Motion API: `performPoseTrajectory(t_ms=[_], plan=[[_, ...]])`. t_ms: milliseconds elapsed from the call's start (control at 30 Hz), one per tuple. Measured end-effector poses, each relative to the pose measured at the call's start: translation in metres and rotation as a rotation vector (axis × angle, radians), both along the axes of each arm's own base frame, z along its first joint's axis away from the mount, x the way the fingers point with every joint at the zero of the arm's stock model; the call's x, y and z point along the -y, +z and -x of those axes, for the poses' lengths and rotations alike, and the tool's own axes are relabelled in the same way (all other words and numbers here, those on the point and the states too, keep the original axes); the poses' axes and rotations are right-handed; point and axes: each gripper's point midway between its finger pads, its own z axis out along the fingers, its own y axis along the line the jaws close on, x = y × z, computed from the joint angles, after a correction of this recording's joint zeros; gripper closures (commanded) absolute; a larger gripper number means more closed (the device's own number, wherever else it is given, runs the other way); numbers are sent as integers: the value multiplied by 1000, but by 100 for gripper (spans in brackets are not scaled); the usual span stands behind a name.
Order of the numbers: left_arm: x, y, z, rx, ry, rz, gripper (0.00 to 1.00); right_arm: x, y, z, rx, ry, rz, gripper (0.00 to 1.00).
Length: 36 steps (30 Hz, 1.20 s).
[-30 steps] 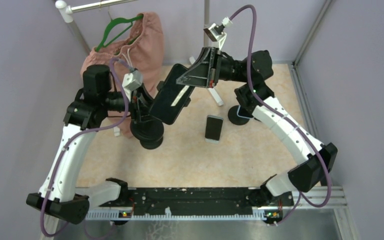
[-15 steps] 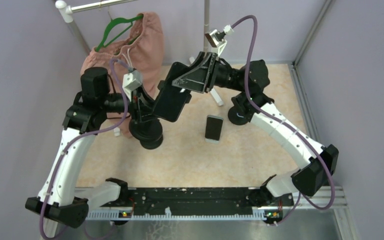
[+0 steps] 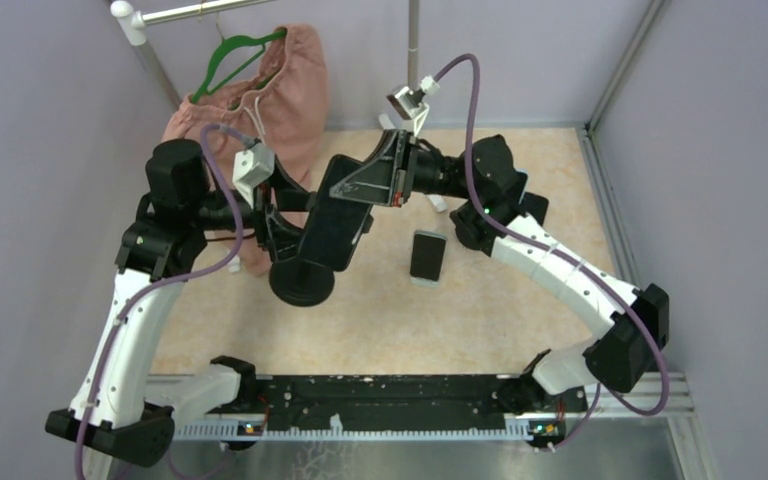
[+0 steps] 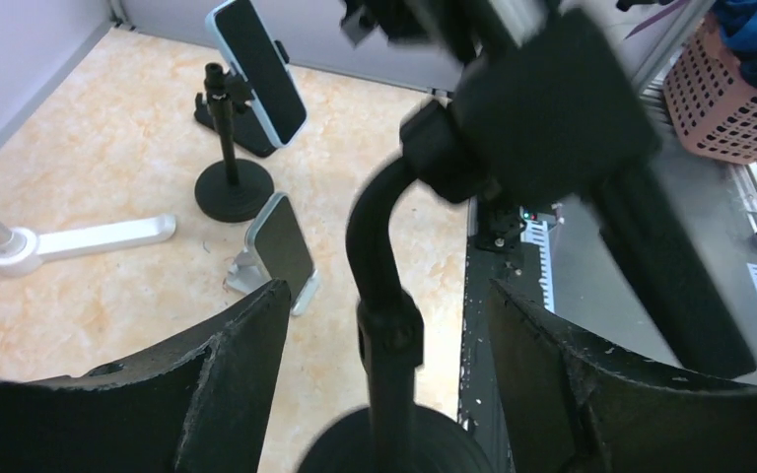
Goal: Remove the phone from the phone stand
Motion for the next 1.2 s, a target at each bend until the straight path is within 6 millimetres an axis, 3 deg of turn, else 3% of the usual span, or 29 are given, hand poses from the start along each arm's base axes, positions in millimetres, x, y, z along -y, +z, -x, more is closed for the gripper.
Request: performPoseTrajectory(t_ms=[133,367,433,567,667,700,833,867,967,1067,1200], plan=[[2,8,7,11,-43,19,25,-8,-9,9,-24,35,21,100],[2,3,15,-7,-79,21,32,-13,-6,19,-14,68,7,100],[2,-1,16,-19,-82,18,42,-16,-7,20,-13,74,8,100],[2,-2,18,-34,-86,19,80,-22,-9,19,-9,74,12,100],[2,-1,16,-42,-68,18,100,-24,-11,18,1,66,12,100],[2,-1,15,-38,-64,19,100,-24,-11,18,6,62,11,100],[1,0,14,-42,-50,23,100,-25,-9,16,5,55,11,65],[1,1,14,-36,-41,24,100,-24,-8,16,7,52,7,61],[0,0,12,-33,-18,24,100,-22,-1,18,21,39,-14,61],[0,3,11,-16,-5,31,100,-17,1,21,34,29,-21,70],[-1,7,11,7,5,36,100,-13,-2,24,32,25,-18,73]])
